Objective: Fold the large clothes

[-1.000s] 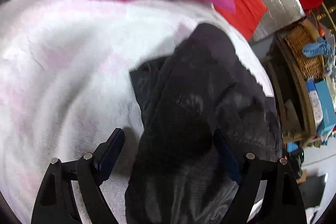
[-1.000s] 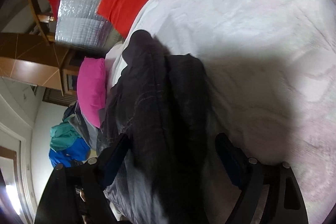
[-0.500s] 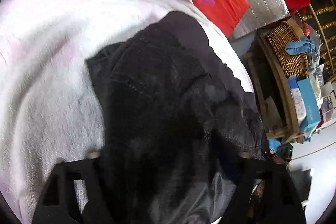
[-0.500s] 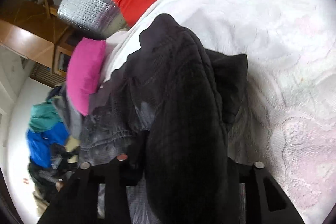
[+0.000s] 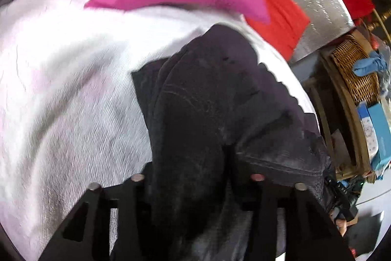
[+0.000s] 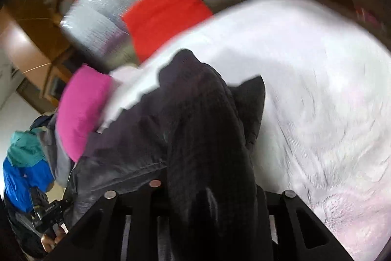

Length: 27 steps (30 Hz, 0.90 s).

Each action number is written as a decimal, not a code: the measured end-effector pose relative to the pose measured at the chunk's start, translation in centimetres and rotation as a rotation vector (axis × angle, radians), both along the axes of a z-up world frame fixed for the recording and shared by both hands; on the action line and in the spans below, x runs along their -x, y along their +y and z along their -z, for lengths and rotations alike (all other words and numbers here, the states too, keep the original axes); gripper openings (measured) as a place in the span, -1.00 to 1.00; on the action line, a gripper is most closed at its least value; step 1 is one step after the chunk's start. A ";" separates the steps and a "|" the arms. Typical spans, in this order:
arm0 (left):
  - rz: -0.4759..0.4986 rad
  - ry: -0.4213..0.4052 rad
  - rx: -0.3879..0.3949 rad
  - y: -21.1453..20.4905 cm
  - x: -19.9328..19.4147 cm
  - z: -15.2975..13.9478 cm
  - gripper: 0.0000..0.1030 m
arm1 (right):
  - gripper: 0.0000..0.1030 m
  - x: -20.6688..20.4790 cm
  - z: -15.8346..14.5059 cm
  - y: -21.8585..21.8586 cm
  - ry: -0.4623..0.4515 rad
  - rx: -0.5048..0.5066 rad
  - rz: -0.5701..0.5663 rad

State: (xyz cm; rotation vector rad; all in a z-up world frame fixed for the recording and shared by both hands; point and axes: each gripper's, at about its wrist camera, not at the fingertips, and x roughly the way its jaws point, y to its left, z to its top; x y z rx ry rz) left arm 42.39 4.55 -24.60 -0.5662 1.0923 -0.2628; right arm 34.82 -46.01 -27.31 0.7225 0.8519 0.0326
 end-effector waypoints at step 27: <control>-0.151 0.053 0.108 -0.1 12.8 -1.3 0.55 | 0.48 10.1 1.9 4.2 0.112 -0.384 0.087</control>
